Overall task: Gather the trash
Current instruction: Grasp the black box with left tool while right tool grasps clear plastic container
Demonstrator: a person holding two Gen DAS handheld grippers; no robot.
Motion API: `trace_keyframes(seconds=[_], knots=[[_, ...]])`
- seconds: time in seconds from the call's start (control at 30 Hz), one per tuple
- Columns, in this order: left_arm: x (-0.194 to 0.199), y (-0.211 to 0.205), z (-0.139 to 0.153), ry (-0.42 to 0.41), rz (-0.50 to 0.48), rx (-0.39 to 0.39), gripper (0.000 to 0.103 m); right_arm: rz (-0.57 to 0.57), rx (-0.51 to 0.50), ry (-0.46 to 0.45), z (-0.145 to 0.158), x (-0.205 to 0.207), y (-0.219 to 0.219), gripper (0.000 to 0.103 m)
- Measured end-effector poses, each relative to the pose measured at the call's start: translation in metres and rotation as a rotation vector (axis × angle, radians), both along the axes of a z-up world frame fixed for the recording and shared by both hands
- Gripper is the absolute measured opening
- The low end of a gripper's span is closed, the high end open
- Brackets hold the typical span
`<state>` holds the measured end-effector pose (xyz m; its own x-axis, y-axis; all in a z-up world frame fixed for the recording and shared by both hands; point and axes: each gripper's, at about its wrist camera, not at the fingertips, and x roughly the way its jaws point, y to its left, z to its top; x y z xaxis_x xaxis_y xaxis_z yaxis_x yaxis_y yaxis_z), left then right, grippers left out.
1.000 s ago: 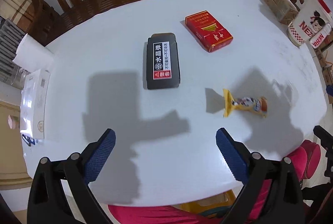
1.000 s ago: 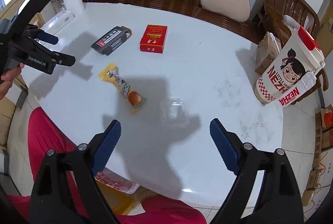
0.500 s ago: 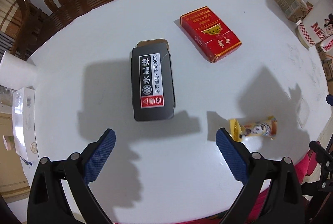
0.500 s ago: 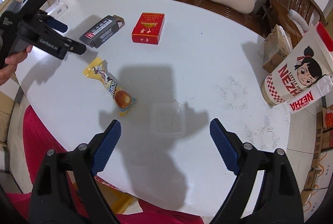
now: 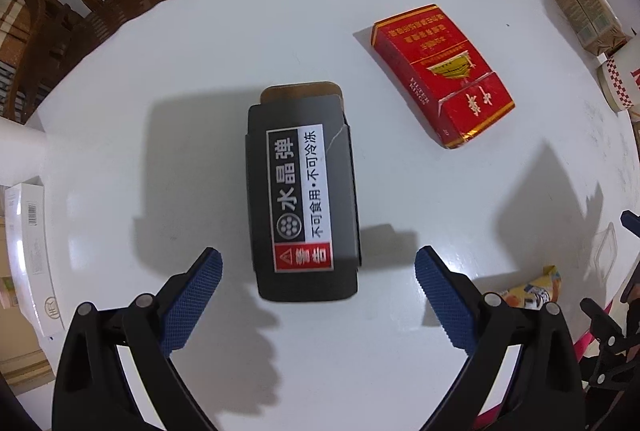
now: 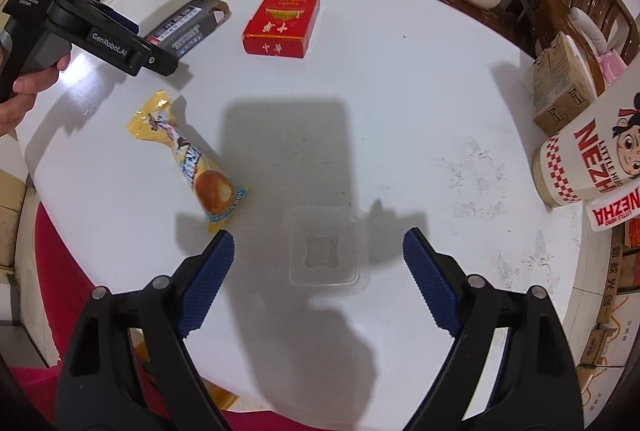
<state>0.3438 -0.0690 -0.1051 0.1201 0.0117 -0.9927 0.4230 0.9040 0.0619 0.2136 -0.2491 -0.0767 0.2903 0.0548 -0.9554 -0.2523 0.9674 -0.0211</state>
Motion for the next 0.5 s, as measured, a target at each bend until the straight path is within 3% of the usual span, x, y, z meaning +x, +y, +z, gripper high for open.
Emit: trace_keyframes(seconds=[0.33,0.5], knots=[[0.017,-0.005,-0.012,0.000,-0.012,-0.001,0.094,-0.015,-0.014,0.036,-0.018,0.006,-0.008,0.072],[0.024,-0.009,-0.017,0.017,-0.014,-0.001,0.087,-0.022,-0.014,0.057,-0.026,0.008,-0.009,0.067]])
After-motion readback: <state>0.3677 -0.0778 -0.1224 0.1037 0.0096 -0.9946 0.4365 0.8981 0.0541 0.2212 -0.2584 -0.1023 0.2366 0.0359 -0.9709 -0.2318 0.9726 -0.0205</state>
